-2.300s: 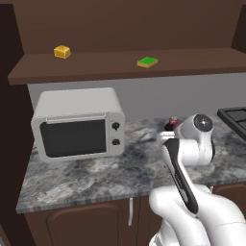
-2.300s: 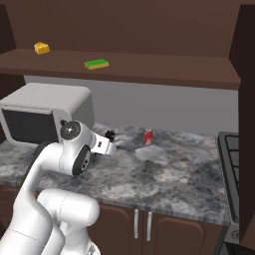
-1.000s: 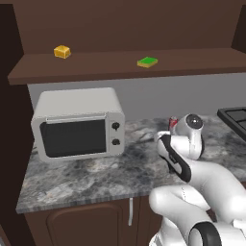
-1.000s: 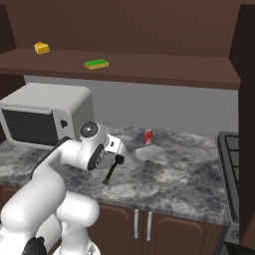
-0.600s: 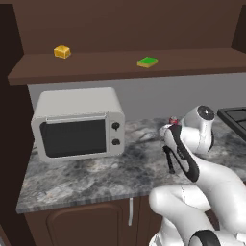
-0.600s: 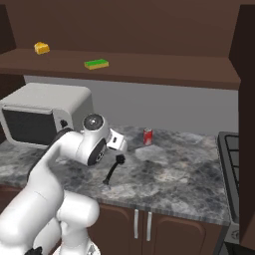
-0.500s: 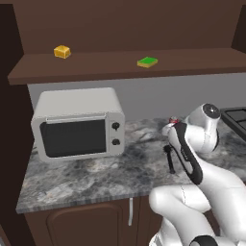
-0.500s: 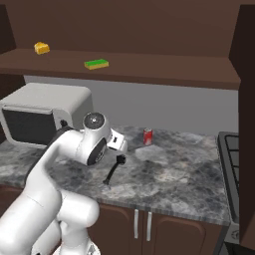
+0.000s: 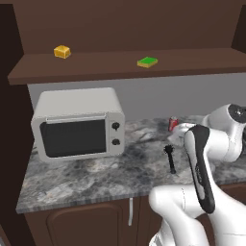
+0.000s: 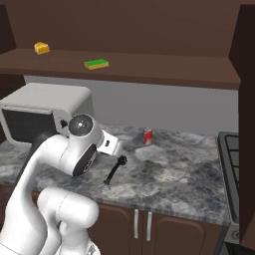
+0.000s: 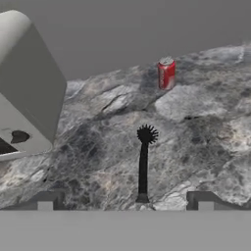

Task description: Pick the dish brush and sponge from the cabinet and place them on the counter.

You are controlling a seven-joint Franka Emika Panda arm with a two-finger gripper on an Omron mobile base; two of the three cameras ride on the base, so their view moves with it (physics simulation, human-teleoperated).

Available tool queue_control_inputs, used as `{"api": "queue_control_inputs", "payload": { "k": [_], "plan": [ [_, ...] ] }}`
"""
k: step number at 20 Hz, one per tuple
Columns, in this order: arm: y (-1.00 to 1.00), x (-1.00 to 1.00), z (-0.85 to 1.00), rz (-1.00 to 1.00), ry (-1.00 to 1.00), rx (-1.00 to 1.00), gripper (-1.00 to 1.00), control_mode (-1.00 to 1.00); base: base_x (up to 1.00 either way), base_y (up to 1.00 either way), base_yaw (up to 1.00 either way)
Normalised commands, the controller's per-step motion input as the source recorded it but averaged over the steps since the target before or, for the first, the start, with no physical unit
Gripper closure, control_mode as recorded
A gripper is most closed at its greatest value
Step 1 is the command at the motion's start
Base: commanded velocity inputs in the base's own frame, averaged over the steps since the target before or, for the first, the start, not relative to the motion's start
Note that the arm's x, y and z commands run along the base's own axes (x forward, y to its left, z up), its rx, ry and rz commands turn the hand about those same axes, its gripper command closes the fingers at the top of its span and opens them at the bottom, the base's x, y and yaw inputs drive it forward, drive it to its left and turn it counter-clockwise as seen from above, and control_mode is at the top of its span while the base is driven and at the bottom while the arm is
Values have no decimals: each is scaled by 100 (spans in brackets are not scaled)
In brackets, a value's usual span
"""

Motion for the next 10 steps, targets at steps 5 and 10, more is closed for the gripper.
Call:
{"api": "queue_control_inputs", "payload": {
  "k": [5, 10],
  "plan": [
    [0, -38, 82, -5, -13, 0, -100, -100, 0, 0, 0],
    [0, -24, 94, -2, -12, 0, -100, -100, 0, 0, 0]
  ]
}}
